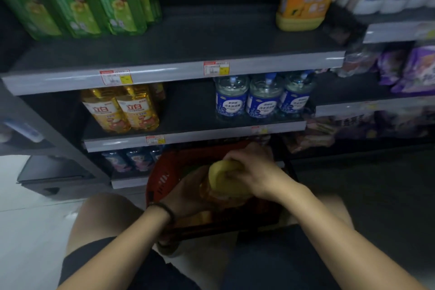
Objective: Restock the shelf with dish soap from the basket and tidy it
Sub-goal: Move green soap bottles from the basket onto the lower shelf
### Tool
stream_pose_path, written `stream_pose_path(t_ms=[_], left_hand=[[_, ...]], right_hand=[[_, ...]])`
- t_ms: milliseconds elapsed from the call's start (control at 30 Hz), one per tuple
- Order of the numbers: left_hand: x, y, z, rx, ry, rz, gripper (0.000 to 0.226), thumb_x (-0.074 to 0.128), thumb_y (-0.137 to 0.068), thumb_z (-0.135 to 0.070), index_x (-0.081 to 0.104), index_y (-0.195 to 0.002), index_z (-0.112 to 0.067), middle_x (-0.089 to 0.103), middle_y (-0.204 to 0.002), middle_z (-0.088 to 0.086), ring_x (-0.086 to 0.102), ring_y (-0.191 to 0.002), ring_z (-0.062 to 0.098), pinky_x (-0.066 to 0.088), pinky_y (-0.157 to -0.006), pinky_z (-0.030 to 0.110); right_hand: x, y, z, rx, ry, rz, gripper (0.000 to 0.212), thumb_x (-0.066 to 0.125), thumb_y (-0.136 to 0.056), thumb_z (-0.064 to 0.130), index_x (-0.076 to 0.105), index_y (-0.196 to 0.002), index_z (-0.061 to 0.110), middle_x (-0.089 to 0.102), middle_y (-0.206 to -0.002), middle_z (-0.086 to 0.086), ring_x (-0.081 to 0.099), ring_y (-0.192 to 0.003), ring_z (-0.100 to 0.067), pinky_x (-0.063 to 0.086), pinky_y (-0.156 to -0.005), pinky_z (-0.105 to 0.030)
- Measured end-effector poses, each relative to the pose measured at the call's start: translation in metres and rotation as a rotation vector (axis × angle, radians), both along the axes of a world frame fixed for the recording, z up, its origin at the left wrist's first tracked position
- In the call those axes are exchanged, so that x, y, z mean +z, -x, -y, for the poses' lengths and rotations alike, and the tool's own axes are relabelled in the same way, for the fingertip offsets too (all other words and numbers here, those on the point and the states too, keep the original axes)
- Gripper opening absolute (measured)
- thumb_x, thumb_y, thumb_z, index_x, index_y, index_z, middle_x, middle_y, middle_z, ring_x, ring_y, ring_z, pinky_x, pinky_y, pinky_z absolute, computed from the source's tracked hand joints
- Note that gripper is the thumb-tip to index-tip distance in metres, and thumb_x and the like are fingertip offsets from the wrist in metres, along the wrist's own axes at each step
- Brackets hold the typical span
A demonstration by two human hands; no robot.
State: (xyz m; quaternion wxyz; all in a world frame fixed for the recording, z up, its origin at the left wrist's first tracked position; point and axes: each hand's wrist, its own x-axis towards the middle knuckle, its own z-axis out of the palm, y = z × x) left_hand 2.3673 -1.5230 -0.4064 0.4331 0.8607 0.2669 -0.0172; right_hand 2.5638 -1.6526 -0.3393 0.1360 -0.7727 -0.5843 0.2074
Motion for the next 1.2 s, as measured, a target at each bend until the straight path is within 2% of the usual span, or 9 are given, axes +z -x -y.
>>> stream_pose_path(t_ms=[100,167,300,500,633,867,933,1067,1200], left_hand=[[0.032,-0.009,0.002,0.116,0.132,0.211,0.085,0.096,-0.073,-0.034,0.050,-0.144,-0.044,0.065,-0.133,-0.026,0.062,-0.122,-0.006,0.053,-0.100,0.021],[0.053,-0.015,0.003,0.183,0.144,0.317,0.081,0.097,-0.072,-0.031,0.056,-0.141,-0.039,0.069,-0.131,-0.019,0.065,-0.122,0.000,0.056,-0.103,0.031],[0.101,-0.029,0.002,0.252,0.147,0.424,0.070,0.094,-0.067,-0.054,0.063,-0.129,-0.045,0.073,-0.125,-0.017,0.069,-0.116,0.003,0.058,-0.101,0.042],[0.159,-0.042,0.000,0.306,0.199,0.543,0.056,0.089,-0.077,-0.042,0.065,-0.127,-0.037,0.077,-0.119,-0.015,0.074,-0.108,0.005,0.061,-0.095,0.040],[0.193,-0.066,-0.009,0.335,0.231,0.599,0.053,0.087,-0.076,-0.040,0.067,-0.124,-0.031,0.080,-0.114,-0.011,0.077,-0.103,0.010,0.064,-0.091,0.041],[0.235,-0.148,-0.031,0.346,0.358,0.667,0.075,0.097,-0.062,-0.050,0.064,-0.124,-0.021,0.080,-0.114,0.001,0.079,-0.102,0.024,0.063,-0.091,0.053],[0.244,-0.174,-0.040,0.323,0.389,0.689,0.072,0.094,-0.064,-0.044,0.065,-0.124,-0.020,0.080,-0.115,0.004,0.079,-0.103,0.027,0.063,-0.091,0.055],[0.254,-0.232,-0.062,0.279,0.442,0.686,0.067,0.096,-0.068,-0.038,0.067,-0.125,-0.020,0.079,-0.119,0.007,0.077,-0.108,0.030,0.061,-0.094,0.059],[0.258,-0.289,-0.081,0.259,0.456,0.631,0.074,0.098,-0.062,-0.046,0.068,-0.126,-0.025,0.078,-0.120,0.004,0.078,-0.106,0.029,0.062,-0.091,0.059]], right_hand=[[0.055,-0.001,-0.009,-0.005,-0.135,-0.035,0.032,0.057,-0.092,0.063,0.063,-0.118,0.046,0.069,-0.111,0.018,0.058,-0.120,-0.018,0.038,-0.112,-0.054],[0.084,-0.004,-0.014,0.002,-0.204,-0.025,0.042,0.051,-0.086,0.074,0.062,-0.117,0.048,0.073,-0.109,0.015,0.063,-0.115,-0.019,0.043,-0.108,-0.055],[0.140,-0.018,-0.023,0.005,-0.324,-0.030,0.038,0.072,-0.090,0.060,0.071,-0.124,0.042,0.073,-0.122,0.016,0.064,-0.120,-0.013,0.049,-0.107,-0.047],[0.165,-0.060,0.004,-0.282,-0.562,-0.320,0.089,0.094,-0.074,0.050,0.046,-0.149,0.044,0.056,-0.140,0.012,0.055,-0.128,-0.007,0.050,-0.105,-0.034],[0.139,-0.074,0.012,-0.253,-0.466,-0.575,0.079,0.098,-0.073,0.039,0.057,-0.140,0.032,0.073,-0.130,0.010,0.070,-0.122,-0.010,0.060,-0.104,-0.043],[0.147,-0.121,-0.002,-0.305,-0.666,-0.738,0.067,0.094,-0.080,0.039,0.063,-0.139,0.030,0.076,-0.130,0.004,0.074,-0.119,-0.019,0.059,-0.103,-0.052],[0.156,-0.144,-0.010,-0.335,-0.697,-0.727,0.069,0.094,-0.076,0.048,0.066,-0.137,0.034,0.077,-0.128,0.005,0.075,-0.116,-0.020,0.062,-0.097,-0.048],[0.172,-0.193,-0.026,-0.360,-0.708,-0.808,0.052,0.086,-0.089,0.022,0.067,-0.137,0.021,0.079,-0.126,0.001,0.078,-0.109,-0.018,0.065,-0.085,-0.033],[0.175,-0.241,-0.041,-0.381,-0.724,-0.789,0.063,0.088,-0.082,0.026,0.065,-0.140,0.019,0.078,-0.127,-0.004,0.076,-0.115,-0.026,0.062,-0.098,-0.052]])
